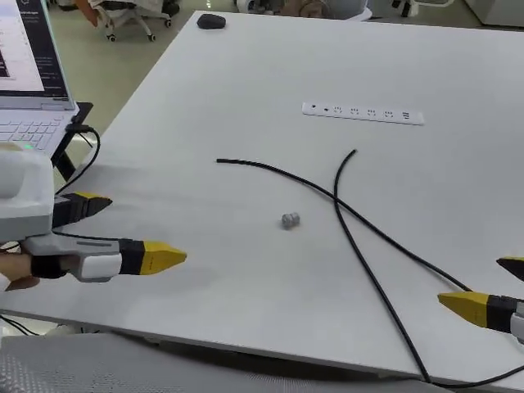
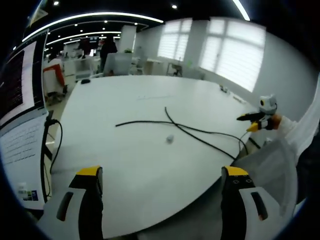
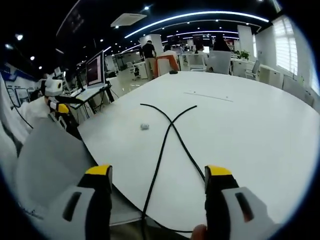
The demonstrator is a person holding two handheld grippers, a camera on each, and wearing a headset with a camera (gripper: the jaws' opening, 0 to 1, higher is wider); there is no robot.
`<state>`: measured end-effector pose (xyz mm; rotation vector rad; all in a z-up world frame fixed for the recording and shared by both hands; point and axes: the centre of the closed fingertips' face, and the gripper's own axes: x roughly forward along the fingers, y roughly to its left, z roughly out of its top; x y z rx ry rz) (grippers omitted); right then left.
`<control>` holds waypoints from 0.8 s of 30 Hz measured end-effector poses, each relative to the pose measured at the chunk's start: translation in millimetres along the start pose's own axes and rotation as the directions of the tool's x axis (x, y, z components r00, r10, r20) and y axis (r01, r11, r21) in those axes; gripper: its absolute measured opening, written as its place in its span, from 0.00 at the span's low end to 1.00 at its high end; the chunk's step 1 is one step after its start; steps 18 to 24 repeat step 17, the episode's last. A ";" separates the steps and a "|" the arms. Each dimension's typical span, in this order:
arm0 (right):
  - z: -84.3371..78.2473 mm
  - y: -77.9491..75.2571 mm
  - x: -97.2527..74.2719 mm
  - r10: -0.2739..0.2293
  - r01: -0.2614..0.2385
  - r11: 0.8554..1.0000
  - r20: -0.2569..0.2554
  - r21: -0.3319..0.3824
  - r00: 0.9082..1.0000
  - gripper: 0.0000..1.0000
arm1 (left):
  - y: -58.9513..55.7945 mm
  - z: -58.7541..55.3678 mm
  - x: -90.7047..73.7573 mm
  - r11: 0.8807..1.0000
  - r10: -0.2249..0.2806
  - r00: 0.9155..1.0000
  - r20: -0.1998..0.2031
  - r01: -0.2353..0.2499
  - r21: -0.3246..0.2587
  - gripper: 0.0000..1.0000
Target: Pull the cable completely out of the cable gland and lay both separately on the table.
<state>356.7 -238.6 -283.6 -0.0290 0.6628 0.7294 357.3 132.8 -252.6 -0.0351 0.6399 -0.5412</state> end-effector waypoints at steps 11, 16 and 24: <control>-19.1 -2.5 -14.0 -0.050 0.051 0.998 -0.030 0.025 0.998 0.77 | 3.9 7.3 11.4 0.993 -0.020 0.993 0.118 0.033 -0.111 0.97; -25.7 0.8 -14.5 -0.050 0.052 0.998 -0.050 0.023 0.997 0.77 | 0.3 6.0 12.1 0.992 -0.035 0.993 0.117 0.049 -0.120 0.97; -26.6 1.0 -14.2 -0.052 0.053 0.998 -0.054 0.023 0.997 0.77 | -1.2 2.8 13.7 0.993 -0.036 0.994 0.099 0.047 -0.105 0.97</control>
